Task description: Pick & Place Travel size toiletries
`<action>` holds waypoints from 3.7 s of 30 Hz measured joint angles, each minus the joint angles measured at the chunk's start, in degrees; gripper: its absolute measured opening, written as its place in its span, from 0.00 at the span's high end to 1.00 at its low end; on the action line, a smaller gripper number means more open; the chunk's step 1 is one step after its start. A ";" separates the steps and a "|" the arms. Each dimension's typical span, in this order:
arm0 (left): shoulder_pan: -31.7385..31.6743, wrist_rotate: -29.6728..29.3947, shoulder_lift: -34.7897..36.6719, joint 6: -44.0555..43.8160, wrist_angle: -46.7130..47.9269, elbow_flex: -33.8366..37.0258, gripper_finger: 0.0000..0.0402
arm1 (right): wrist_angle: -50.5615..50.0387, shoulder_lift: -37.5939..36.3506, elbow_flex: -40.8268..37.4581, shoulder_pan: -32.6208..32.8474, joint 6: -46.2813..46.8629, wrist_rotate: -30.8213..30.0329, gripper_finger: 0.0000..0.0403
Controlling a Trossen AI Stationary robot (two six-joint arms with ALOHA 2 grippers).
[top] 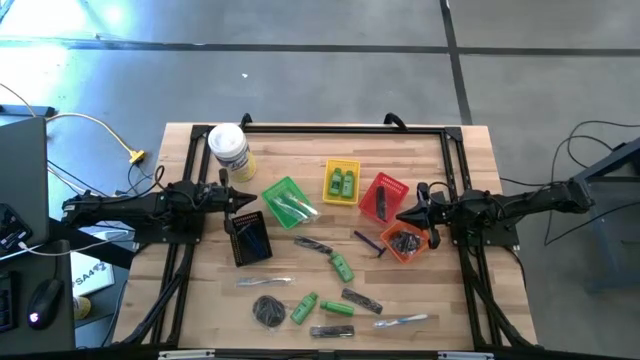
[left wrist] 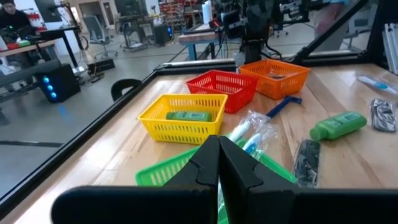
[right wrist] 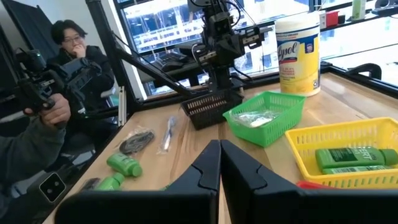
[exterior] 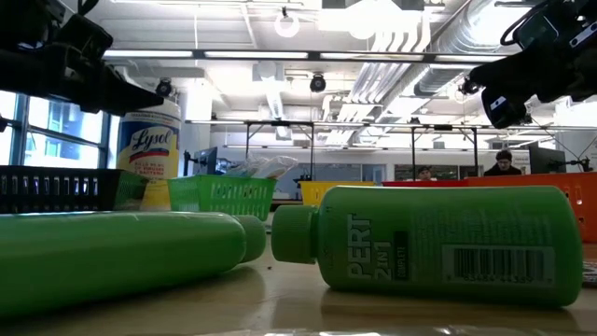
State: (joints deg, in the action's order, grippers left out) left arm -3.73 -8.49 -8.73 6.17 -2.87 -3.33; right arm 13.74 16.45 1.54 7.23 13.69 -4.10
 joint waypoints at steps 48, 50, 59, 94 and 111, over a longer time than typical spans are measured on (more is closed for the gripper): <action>0.00 -0.07 0.00 -0.11 -0.90 0.00 1.00 | -0.27 0.01 0.00 0.01 1.75 -1.73 0.99; 0.00 -0.06 -0.02 -0.44 -1.22 0.00 1.00 | -0.27 0.00 0.00 -0.01 1.68 -1.73 0.99; 0.00 -0.05 -0.02 -0.66 -1.69 0.00 1.00 | -0.27 0.01 0.00 0.00 1.53 -1.73 0.99; 0.00 0.10 -0.02 -0.17 -10.59 0.00 1.00 | -0.27 2.08 0.00 -0.01 0.09 -1.95 0.99; 0.00 0.11 -0.02 -0.44 -9.82 0.00 1.00 | 5.87 4.57 0.00 0.00 0.21 -1.95 0.99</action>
State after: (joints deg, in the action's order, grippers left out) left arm -3.73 -8.38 -8.75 5.74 -12.69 -3.33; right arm 19.61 21.02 1.54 7.23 13.90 -6.04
